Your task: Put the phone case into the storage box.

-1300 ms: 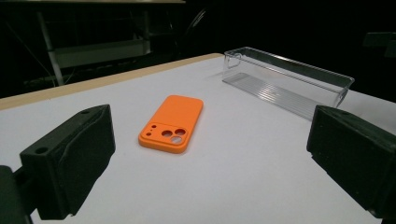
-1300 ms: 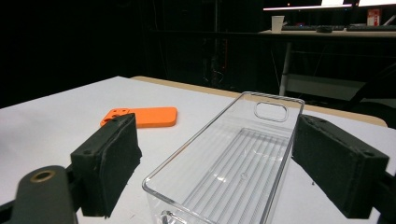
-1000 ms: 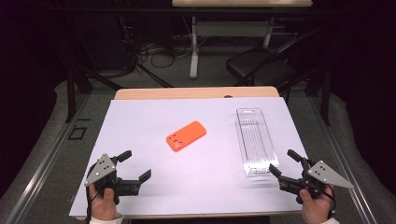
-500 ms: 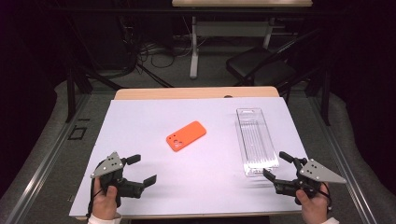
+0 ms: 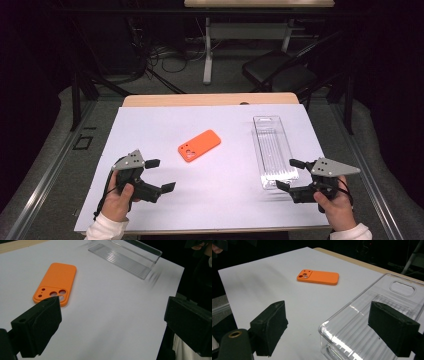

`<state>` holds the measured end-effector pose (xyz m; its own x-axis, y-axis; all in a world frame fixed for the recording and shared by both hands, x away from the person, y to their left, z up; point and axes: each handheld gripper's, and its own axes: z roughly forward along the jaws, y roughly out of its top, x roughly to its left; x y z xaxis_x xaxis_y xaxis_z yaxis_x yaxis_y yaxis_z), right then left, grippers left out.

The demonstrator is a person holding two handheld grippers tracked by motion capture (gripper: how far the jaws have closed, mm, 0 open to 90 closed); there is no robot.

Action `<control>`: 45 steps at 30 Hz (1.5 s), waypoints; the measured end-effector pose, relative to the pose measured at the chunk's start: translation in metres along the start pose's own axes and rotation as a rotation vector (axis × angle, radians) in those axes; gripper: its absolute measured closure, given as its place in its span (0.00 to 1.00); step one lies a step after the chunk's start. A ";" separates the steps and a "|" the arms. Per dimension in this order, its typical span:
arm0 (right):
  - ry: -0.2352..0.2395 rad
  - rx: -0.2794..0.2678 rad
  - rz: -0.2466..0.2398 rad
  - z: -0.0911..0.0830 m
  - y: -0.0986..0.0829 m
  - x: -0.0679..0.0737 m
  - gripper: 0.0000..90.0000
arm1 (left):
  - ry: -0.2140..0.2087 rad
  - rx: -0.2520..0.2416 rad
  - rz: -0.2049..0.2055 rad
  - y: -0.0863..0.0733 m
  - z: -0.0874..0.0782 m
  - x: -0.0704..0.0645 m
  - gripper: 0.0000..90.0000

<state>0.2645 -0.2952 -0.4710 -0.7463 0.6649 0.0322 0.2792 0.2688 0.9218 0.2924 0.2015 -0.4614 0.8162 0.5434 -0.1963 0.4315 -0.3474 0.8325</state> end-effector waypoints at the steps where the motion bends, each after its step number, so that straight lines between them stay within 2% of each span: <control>1: 0.024 0.027 -0.008 0.004 0.005 -0.001 0.16 | 0.007 0.037 0.000 0.007 0.003 0.002 0.01; 4: 0.031 0.050 -0.014 0.007 0.008 -0.001 0.16 | 0.002 0.066 0.005 0.014 0.006 0.003 0.01; 5: 0.050 0.075 -0.018 0.012 0.010 -0.002 0.16 | -0.017 0.083 0.001 0.020 0.010 0.005 0.01; 8: 0.057 0.090 -0.014 0.015 0.011 -0.002 0.16 | -0.033 0.102 0.008 0.026 0.013 0.006 0.01; 9: 0.070 0.113 -0.007 0.018 0.012 -0.002 0.16 | -0.044 0.124 0.023 0.032 0.017 0.007 0.01; 10: 0.070 0.113 -0.007 0.018 0.012 -0.002 0.16 | -0.044 0.124 0.023 0.032 0.017 0.007 0.01; 13: 0.070 0.127 -0.015 0.024 0.013 -0.001 0.16 | -0.042 0.165 0.047 0.041 0.024 0.011 0.01; 15: 0.063 0.132 -0.020 0.025 0.013 -0.001 0.16 | -0.040 0.185 0.049 0.045 0.028 0.013 0.01; 18: 0.056 0.136 -0.025 0.028 0.013 0.000 0.16 | -0.043 0.209 0.041 0.048 0.032 0.016 0.01; 21: 0.046 0.138 -0.030 0.028 0.012 -0.001 0.16 | -0.035 0.239 0.012 0.053 0.041 0.024 0.01; 24: 0.043 0.136 -0.029 0.029 0.011 0.000 0.16 | -0.047 0.260 0.011 0.053 0.048 0.027 0.00; 25: 0.037 0.143 -0.036 0.029 0.011 0.000 0.16 | -0.035 0.272 0.014 0.052 0.054 0.029 0.00; 26: 0.037 0.143 -0.036 0.029 0.011 0.000 0.16 | -0.035 0.272 0.014 0.052 0.054 0.029 0.00; 30: 0.030 0.143 -0.042 0.029 0.010 0.002 0.16 | -0.021 0.288 -0.011 0.052 0.065 0.035 0.00; 33: 0.025 0.147 -0.046 0.028 0.009 0.003 0.16 | 0.008 0.310 0.019 0.057 0.072 0.039 0.00; 38: 0.024 0.149 -0.045 0.029 0.008 0.003 0.16 | 0.020 0.349 0.034 0.065 0.079 0.043 0.00; 41: 0.024 0.155 -0.046 0.030 0.007 0.003 0.16 | 0.040 0.384 0.059 0.072 0.088 0.046 0.01; 45: 0.028 0.160 -0.050 0.031 0.006 0.003 0.16 | 0.055 0.402 0.062 0.077 0.095 0.051 0.01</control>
<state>0.2826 -0.2694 -0.4774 -0.7778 0.6285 0.0007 0.3324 0.4105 0.8491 0.4032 0.1299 -0.4563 0.8283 0.5483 -0.1151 0.5068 -0.6456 0.5712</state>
